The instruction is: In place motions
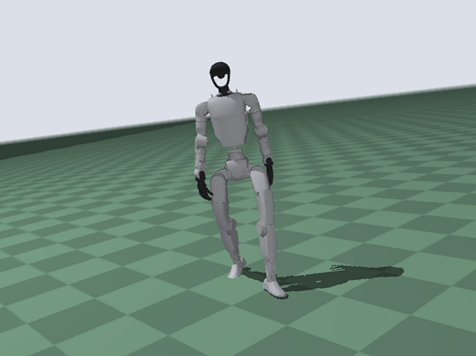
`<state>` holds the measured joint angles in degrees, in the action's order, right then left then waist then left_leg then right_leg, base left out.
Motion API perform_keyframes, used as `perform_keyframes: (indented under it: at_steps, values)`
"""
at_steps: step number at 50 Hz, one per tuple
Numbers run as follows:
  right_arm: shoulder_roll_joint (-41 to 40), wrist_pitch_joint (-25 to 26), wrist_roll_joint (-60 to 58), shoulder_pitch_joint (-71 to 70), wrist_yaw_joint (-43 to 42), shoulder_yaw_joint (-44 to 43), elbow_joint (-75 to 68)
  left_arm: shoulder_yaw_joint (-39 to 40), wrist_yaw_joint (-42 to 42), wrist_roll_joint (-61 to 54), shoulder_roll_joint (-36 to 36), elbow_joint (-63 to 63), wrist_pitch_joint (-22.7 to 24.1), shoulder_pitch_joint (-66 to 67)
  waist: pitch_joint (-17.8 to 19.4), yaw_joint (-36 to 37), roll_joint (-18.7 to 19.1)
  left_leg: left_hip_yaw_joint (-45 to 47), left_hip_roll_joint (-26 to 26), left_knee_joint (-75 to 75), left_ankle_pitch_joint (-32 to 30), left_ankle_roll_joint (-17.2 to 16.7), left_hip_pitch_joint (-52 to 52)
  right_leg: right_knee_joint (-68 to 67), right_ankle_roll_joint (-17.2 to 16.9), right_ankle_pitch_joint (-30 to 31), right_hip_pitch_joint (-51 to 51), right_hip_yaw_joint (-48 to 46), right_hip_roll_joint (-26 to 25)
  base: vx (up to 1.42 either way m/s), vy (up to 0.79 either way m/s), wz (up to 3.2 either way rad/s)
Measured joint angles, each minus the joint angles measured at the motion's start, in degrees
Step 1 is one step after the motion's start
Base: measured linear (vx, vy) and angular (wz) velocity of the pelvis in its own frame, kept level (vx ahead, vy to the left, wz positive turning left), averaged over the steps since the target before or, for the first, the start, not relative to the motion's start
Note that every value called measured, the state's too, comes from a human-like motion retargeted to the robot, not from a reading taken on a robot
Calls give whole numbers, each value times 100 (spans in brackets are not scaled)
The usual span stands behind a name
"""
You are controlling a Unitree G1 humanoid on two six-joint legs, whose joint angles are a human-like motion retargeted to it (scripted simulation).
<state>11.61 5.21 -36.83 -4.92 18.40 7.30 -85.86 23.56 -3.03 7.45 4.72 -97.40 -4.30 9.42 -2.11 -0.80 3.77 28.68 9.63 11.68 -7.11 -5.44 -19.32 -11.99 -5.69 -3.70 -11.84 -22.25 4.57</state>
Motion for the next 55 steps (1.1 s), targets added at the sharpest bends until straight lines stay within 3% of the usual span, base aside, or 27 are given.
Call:
perform_keyframes:
  at_steps: [2,5,8,10,12,16,20,23,25,27,30,33,35,39,42,43,44,47,51,53,55]
  values:
    - [-57,-22,71,260,-69,-119,-51,-37,53,-182,39,0,32,-149,-93,35,77,-856,-172,112,266,167,75,-704,255,663,15,-50,106,85,28,48]
    - [-111,-9,260,358,-128,-215,-265,-215,142,-426,166,90,81,-629,126,-87,281,-1070,-85,139,643,327,631,-2546,1065,1569,249,-587,513,72,23,87]
    - [-126,111,162,325,-99,-177,-404,-538,218,-548,330,285,122,-1140,261,-174,414,-930,-26,58,918,446,1124,-4104,1457,1039,944,-549,718,65,16,58]
    - [-147,142,50,353,-112,-173,-353,-849,266,-558,469,361,121,-1544,361,-314,444,-1122,-123,-53,1006,526,1359,-4447,1414,711,1342,-470,522,60,8,96]
    - [-160,56,-4,370,-172,-169,-250,-1100,309,-456,567,450,97,-1964,448,-570,391,-1155,-240,-192,1058,600,1581,-4256,1166,542,1785,-290,129,45,2,154]
    - [-147,-19,-114,452,-316,-195,-114,-1465,260,-356,564,756,182,-2522,449,-988,208,-1327,-608,-425,1211,760,1997,-2802,720,595,2469,-88,-289,53,0,143]
    - [-121,36,-86,420,-332,-271,-180,-1651,112,-348,489,1127,354,-2815,432,-1358,-147,-1592,-1179,-562,1466,996,2473,-592,635,1010,2749,-73,-159,66,-6,111]
    - [-110,74,66,388,-302,-353,-283,-1813,245,-229,483,1321,424,-2872,537,-1536,-321,-1643,-1416,-620,1719,1248,3048,324,363,987,2868,192,-75,62,-6,83]
    - [-98,98,144,386,-290,-423,-345,-1851,306,-173,452,1322,447,-2833,580,-1569,-350,-1726,-1452,-499,1893,1436,3322,562,343,895,2793,163,-25,73,-10,45]
    - [-103,134,154,442,-293,-488,-391,-1778,282,-158,385,1217,445,-2675,478,-1570,-328,-1754,-1457,-267,1915,1662,3437,473,594,1096,2674,211,-11,85,-20,28]
    - [-115,199,163,558,-290,-568,-521,-1660,184,-173,339,933,437,-2278,192,-1686,-436,-1546,-1445,398,1341,2008,3468,234,578,1205,2465,229,212,80,-24,49]
    - [-195,255,208,595,-283,-714,-597,-1495,314,-167,296,500,346,-1901,249,-1569,-553,-899,-591,2539,103,2044,2784,105,447,730,2056,632,202,74,-38,12]
    - [-223,185,310,605,-277,-692,-586,-1392,290,-223,359,178,259,-1721,315,-1465,-491,-1101,11,4280,-184,2044,1944,236,494,547,1701,238,42,61,-40,-9]
    - [-182,284,326,399,-238,-443,-592,-1179,188,-116,446,0,52,-1275,508,-1179,-430,-991,973,5588,1111,2044,1135,317,645,169,1237,286,-404,62,-35,-47]
    - [-142,292,135,209,-341,-325,-504,-979,147,-112,284,12,86,-890,508,-826,-524,-481,744,5155,1268,2036,554,453,518,126,1079,361,-124,42,8,-72]
    - [-110,256,85,157,-349,-273,-434,-910,79,-104,225,30,106,-769,444,-816,-583,-382,433,4722,1165,2010,303,465,443,112,1125,351,65,44,13,-27]
    - [-91,220,34,125,-331,-206,-352,-832,27,-81,185,33,119,-639,390,-777,-605,-406,210,4223,1070,1780,119,450,409,58,1148,409,130,44,7,-34]
    - [-51,120,-115,67,-211,-74,-93,-648,16,-13,71,0,118,-278,315,-589,-459,-722,-148,2395,803,701,-144,393,380,-166,1102,651,-44,55,-2,-71]
    - [-21,54,-148,-51,-100,-80,92,-558,61,-4,-89,0,29,50,433,-396,-38,-1198,-124,115,801,-549,-139,417,384,-493,727,904,-596,56,2,-72]
    - [2,41,-50,-95,-67,-71,116,-560,32,95,-148,0,73,107,537,-387,23,-1540,-306,-463,904,-906,-175,391,282,-655,473,1029,-577,68,24,-44]
    - [35,34,57,-121,-20,-104,117,-570,-1,258,-161,0,153,56,650,-454,24,-1737,-563,-668,829,-956,-121,256,124,-856,255,1062,-379,60,34,-12]
